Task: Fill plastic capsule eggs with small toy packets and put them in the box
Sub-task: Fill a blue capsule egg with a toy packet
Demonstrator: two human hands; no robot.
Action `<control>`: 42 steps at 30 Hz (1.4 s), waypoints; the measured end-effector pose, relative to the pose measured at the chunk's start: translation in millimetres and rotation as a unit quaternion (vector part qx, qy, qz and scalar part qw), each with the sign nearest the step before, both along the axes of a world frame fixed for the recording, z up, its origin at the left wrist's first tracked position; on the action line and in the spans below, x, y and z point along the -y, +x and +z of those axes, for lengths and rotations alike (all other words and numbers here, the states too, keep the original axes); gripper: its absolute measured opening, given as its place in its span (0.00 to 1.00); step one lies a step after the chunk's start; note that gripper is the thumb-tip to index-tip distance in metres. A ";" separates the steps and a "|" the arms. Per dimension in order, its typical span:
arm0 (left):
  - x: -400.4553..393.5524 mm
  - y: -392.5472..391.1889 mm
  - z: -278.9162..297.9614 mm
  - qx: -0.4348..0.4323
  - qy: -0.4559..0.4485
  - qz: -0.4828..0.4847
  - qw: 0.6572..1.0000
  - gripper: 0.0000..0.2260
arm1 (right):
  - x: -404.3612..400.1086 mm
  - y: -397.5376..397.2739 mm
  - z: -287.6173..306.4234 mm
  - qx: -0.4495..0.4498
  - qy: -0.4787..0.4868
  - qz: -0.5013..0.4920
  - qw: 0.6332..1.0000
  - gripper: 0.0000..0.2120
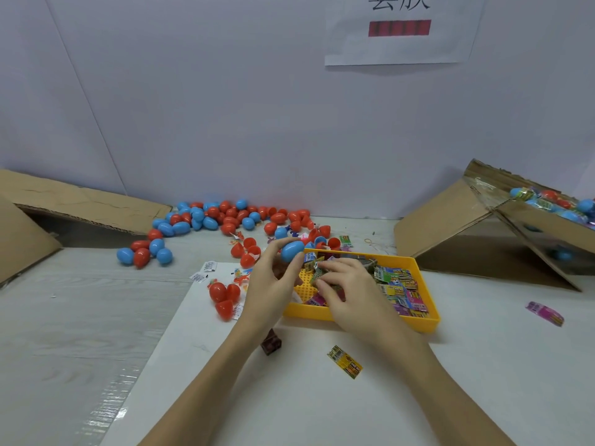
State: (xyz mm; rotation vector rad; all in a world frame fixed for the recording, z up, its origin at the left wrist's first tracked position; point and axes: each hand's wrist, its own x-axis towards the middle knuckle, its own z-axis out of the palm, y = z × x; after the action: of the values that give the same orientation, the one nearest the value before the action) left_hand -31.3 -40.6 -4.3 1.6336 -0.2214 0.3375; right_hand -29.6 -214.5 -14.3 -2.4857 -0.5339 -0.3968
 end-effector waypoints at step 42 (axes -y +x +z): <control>3.1 -8.6 6.0 0.060 0.155 0.054 0.985 0.06 | 4.4 -8.9 17.7 -0.064 0.208 -0.002 0.976 0.07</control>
State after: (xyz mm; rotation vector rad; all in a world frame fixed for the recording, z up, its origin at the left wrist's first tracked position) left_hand -40.0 -43.7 1.6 1.9392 -0.2880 0.5056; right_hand -38.5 -218.9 3.5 -2.0900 -0.3508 -0.3111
